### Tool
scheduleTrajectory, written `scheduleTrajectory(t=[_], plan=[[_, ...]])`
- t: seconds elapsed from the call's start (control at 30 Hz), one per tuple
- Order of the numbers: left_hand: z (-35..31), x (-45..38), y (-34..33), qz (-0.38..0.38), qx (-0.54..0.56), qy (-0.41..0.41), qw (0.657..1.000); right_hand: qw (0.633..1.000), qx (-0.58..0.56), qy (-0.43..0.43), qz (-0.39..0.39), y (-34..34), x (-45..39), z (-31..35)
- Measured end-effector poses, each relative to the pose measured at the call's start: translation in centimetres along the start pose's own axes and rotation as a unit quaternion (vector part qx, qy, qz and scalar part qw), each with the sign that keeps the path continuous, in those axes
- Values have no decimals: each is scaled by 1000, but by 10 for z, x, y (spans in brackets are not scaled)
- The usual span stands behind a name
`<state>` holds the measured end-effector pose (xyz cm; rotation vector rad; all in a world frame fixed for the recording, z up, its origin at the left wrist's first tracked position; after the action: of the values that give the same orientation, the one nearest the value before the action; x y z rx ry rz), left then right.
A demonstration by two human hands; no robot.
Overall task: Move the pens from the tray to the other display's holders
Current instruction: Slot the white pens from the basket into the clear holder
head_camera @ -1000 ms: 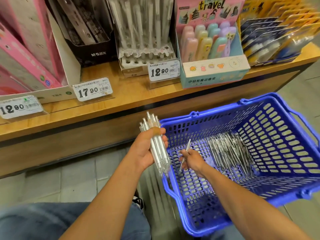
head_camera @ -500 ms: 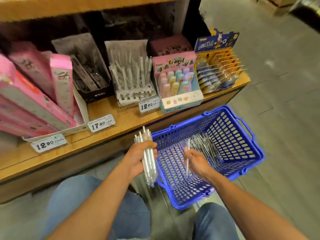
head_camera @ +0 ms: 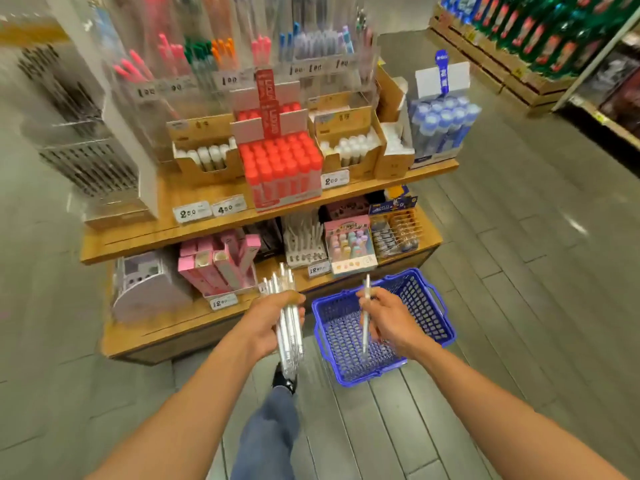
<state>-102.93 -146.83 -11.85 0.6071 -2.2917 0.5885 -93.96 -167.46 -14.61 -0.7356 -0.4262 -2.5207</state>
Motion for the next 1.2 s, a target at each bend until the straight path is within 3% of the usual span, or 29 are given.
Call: scheduleTrajectory(t=[0.2,0.43,0.77,1.2], plan=[[-51,83,46,-11,20,-43,999,998,37,3,56,-36,53,83],[-116,115,148,-1,47,-67,997,995,48,27,85,-139,58,166],[-218,114,273,-36,37,-84,995,987,96,74,102,-283,25,272],[-329,54,310,-41,50,-116,991,969,144,146,138,-339,-70,372]])
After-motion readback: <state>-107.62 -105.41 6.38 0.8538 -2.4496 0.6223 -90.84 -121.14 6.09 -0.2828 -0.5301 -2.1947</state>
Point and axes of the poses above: each hand's wrist, its own x-axis away from the middle knuckle, its own y-axis out of the back of the hand, z = x × y, the point moved 4 cm from there along -x, towards the middle knuckle, and after that the axes turned 6 degrees about -y, right-handed, at the moved point
